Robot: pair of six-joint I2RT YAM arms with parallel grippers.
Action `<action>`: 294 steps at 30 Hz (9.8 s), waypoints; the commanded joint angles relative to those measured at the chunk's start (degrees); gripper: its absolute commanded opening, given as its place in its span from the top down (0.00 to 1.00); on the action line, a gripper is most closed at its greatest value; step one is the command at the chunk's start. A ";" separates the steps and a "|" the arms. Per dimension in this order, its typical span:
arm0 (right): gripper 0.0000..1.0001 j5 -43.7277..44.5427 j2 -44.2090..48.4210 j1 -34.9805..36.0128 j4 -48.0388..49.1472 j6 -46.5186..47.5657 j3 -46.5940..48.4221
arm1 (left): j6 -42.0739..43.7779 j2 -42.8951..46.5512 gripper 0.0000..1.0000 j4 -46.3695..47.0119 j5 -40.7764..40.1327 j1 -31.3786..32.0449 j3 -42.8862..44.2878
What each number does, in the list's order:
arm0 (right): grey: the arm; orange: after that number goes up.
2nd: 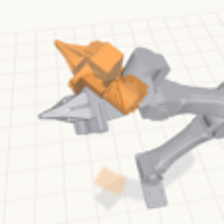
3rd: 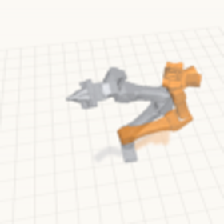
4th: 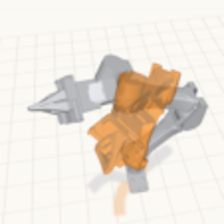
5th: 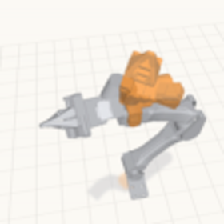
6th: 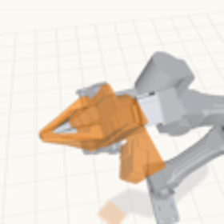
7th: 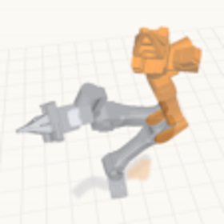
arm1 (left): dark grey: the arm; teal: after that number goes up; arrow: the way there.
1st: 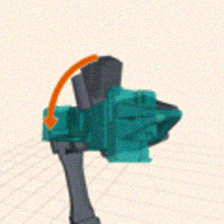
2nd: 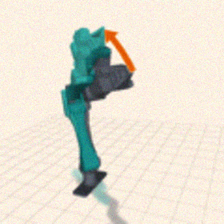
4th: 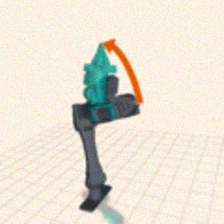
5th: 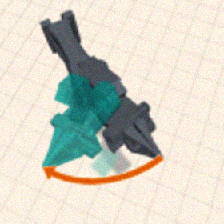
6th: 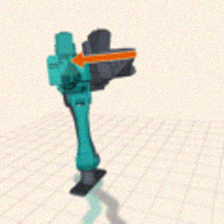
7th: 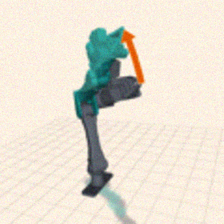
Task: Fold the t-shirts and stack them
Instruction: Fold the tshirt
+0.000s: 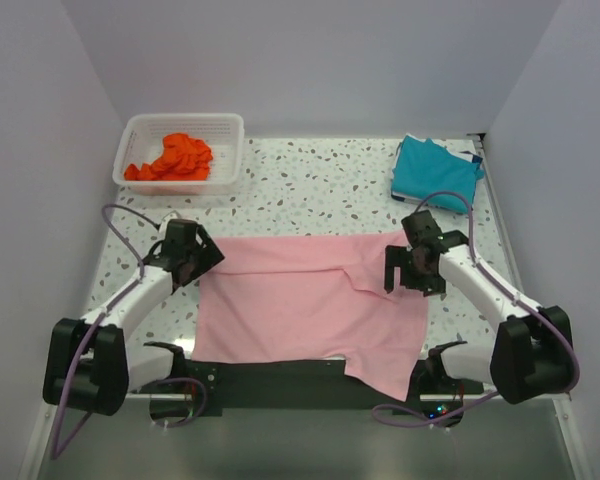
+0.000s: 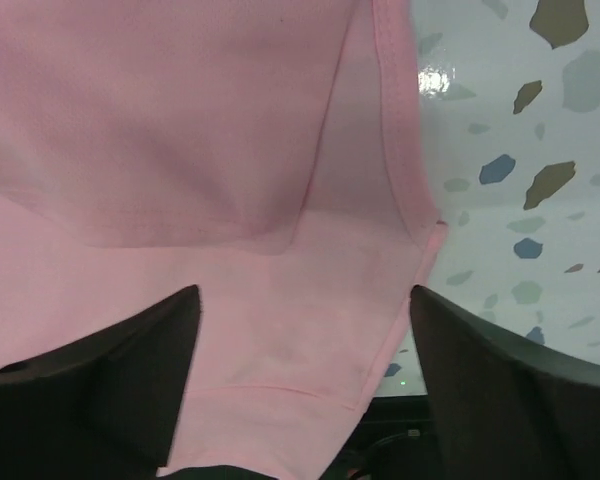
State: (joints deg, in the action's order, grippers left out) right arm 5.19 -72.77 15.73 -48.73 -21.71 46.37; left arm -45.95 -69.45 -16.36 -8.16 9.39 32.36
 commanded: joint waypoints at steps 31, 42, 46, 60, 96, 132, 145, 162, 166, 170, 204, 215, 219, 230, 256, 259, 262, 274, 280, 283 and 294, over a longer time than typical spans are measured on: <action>0.01 -1.77 -24.16 0.36 24.73 -1.57 14.80 | 1.48 -21.34 0.00 5.20 7.03 -0.42 10.00; 0.01 -0.53 -37.34 -2.81 24.65 -0.17 21.04 | 1.30 -28.27 0.00 2.56 3.50 -0.51 16.85; 0.01 -2.38 -39.63 -2.98 25.44 -0.26 24.02 | 1.13 -30.83 0.00 2.39 3.51 -0.51 19.32; 0.01 0.00 -39.20 -3.07 22.54 0.01 29.21 | 1.04 -30.31 0.00 1.86 1.93 -0.69 23.89; 0.01 -3.08 -1.85 -3.07 18.41 -0.52 6.10 | -45.62 12.85 0.00 -38.55 -14.40 39.48 -1.51; 0.01 -2.46 -0.79 -3.16 16.48 1.67 6.54 | -51.87 9.16 0.85 -37.34 -22.60 30.34 -4.85; 0.01 -0.82 7.21 8.77 8.49 1.78 4.61 | -50.82 12.50 1.00 -36.81 -24.80 28.84 -5.46; 0.09 0.17 11.51 44.65 -10.17 -20.47 -6.29 | -48.18 13.46 1.00 -36.02 -23.56 28.76 -5.55; 0.16 -4.22 8.71 45.97 -2.79 -18.98 -9.63 | -47.83 13.38 1.00 -35.85 -23.30 28.76 -5.55; 0.28 -4.05 4.40 46.15 0.83 -18.45 -10.77 | -47.74 13.64 1.00 -35.85 -22.86 28.76 -5.64; 1.00 5.71 8.26 38.79 -5.41 -20.13 -4.81 | -44.75 14.87 1.00 -36.46 -24.44 28.76 0.15; 1.00 9.83 4.75 29.11 -6.73 -10.02 6.88 | -42.90 11.97 1.00 -37.16 -28.31 27.01 6.31; 1.00 10.63 3.34 24.63 -6.73 -7.47 11.10 | -41.07 11.79 1.00 -36.03 -29.10 24.28 7.54; 1.00 8.87 -2.90 17.77 -2.34 -2.46 19.01 | -30.08 6.44 1.00 -26.90 -26.38 16.03 11.41; 1.00 7.55 -28.82 9.68 -2.51 4.76 39.05 | -17.42 -10.00 1.00 -13.88 -18.38 4.68 16.77; 1.00 7.82 -30.93 9.67 -1.81 3.87 39.59 | -16.01 -11.93 0.94 -12.21 -17.33 3.80 16.95; 1.00 9.56 -33.22 9.59 -1.02 3.61 40.90 | -14.52 -14.13 0.83 -11.33 -16.01 2.92 17.82; 0.01 20.11 -44.73 8.97 -1.27 8.18 55.83 | -9.68 -12.74 0.00 -11.32 -14.60 1.34 23.00; 0.01 17.14 -37.72 9.06 -0.32 7.30 51.73 | -7.05 -9.74 0.00 -11.42 -11.36 1.34 24.51; 0.01 11.62 -31.41 8.97 2.23 7.21 42.96 | -5.03 -9.83 0.00 -9.75 -7.23 1.34 24.24; 0.01 5.44 -29.08 11.52 8.65 5.28 31.41 | -0.89 -13.69 0.00 -6.49 -0.71 1.42 25.38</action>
State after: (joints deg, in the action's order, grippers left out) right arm 10.98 -99.15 25.85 -44.49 -15.20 77.10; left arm -49.19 -82.41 -24.67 -10.46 11.27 55.24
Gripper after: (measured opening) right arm 0.986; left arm 0.997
